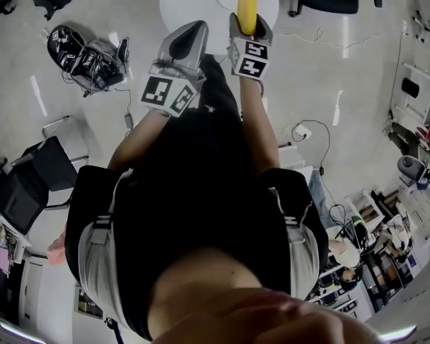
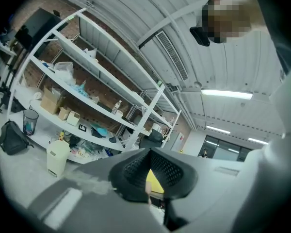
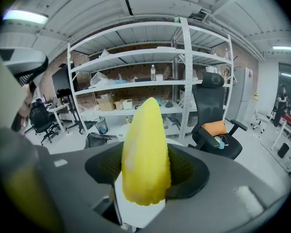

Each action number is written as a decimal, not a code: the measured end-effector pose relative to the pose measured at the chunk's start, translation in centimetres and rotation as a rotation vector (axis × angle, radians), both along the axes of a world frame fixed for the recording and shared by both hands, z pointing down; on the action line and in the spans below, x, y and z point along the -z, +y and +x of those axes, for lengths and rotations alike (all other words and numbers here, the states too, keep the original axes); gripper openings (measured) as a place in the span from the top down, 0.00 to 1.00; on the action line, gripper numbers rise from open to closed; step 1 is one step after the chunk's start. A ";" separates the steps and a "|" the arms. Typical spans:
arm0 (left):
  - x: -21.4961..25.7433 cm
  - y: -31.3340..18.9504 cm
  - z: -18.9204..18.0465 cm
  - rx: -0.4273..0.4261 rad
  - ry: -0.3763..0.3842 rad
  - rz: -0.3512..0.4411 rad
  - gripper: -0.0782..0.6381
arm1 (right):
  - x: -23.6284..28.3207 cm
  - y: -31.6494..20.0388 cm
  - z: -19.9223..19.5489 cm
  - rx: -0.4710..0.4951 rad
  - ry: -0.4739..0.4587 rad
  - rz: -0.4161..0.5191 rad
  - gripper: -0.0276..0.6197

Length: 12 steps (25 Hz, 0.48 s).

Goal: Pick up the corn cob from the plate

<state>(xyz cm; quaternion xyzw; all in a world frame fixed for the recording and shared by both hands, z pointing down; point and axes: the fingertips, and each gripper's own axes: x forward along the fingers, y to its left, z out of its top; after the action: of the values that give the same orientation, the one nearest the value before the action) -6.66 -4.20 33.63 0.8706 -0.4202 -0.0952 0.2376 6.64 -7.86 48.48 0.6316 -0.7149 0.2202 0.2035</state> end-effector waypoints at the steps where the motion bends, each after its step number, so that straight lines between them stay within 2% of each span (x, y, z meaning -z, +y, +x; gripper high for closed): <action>1: 0.1 0.4 -0.1 -0.002 0.001 0.005 0.88 | 0.5 0.3 0.0 -0.001 0.004 0.012 0.55; 12: 3.1 3.8 -1.9 -0.035 0.013 0.075 0.88 | 6.8 5.4 -1.8 -0.028 0.006 0.117 0.55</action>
<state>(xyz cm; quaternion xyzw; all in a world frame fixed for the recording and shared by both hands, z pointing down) -8.53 -0.37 30.57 0.8855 -0.3993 -0.1125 0.2092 4.84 -2.43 41.72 0.6530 -0.7171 0.1791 0.1651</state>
